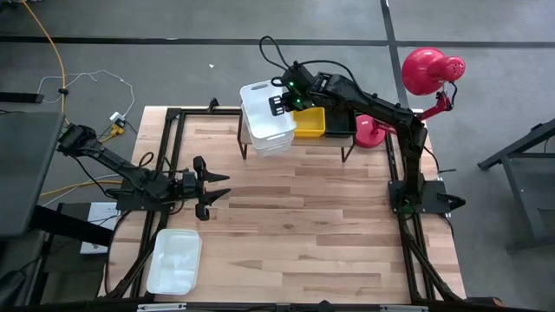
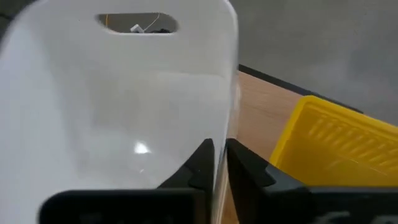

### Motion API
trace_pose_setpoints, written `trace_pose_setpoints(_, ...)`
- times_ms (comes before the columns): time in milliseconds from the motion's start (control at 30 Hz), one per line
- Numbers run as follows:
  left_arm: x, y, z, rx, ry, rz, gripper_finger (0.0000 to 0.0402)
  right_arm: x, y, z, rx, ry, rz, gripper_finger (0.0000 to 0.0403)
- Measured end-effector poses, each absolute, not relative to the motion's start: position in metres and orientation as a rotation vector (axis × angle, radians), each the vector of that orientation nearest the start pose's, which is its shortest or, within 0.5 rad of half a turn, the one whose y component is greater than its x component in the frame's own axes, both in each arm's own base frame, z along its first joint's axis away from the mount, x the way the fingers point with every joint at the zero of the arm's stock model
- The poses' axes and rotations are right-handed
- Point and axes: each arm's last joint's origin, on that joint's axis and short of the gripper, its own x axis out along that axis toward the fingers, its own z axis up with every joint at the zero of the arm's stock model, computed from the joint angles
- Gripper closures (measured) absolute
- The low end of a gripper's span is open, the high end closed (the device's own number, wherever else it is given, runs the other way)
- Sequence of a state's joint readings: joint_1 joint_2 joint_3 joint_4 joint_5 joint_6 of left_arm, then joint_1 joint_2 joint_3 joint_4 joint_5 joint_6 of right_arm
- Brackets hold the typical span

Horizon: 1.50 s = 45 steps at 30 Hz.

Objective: Stack baskets on shelf by color
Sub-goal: Stack the right white bin on the other white bin on the shelf

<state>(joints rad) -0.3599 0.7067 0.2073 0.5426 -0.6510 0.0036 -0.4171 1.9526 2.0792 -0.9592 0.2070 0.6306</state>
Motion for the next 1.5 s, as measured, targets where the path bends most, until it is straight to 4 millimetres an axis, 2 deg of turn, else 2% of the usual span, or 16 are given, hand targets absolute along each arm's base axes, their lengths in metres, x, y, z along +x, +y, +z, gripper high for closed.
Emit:
trace_pose_setpoints(300, 0.150, -0.038, 0.214, -0.017, -0.037, 0.291, 0.0236, 0.381, -0.176, 0.370, 0.634, 0.615, -0.822, 0.0254)
trace_pose_setpoints(467, 0.150, -0.038, 0.214, -0.017, -0.037, 0.291, 0.0236, 0.379, -0.174, 0.376, 0.619, 0.599, -0.799, 0.0216)
trace_pose_setpoints(633, 0.150, -0.038, 0.214, -0.016, -0.035, 0.291, 0.0236, 0.368, -0.169, 0.391, 0.581, 0.584, -0.787, 0.0210)
trace_pose_setpoints(800, 0.150, -0.038, 0.214, -0.015, -0.033, 0.291, 0.0236, 0.358, -0.154, 0.404, 0.482, 0.621, -0.736, 0.0210)
trace_pose_setpoints(933, 0.150, -0.038, 0.214, -0.014, -0.031, 0.291, 0.0236, 0.359, -0.132, 0.398, 0.365, 0.753, -0.700, 0.0210)
trace_pose_setpoints(1200, 0.150, -0.038, 0.214, -0.014, -0.031, 0.291, 0.0236, 0.350, -0.088, 0.386, 0.149, 1.008, -0.793, 0.0210)
trace_pose_setpoints(1500, 0.150, -0.038, 0.212, -0.041, -0.021, 0.291, 0.0236, 0.346, -0.043, 0.382, 0.074, 1.090, -0.773, 0.0210)
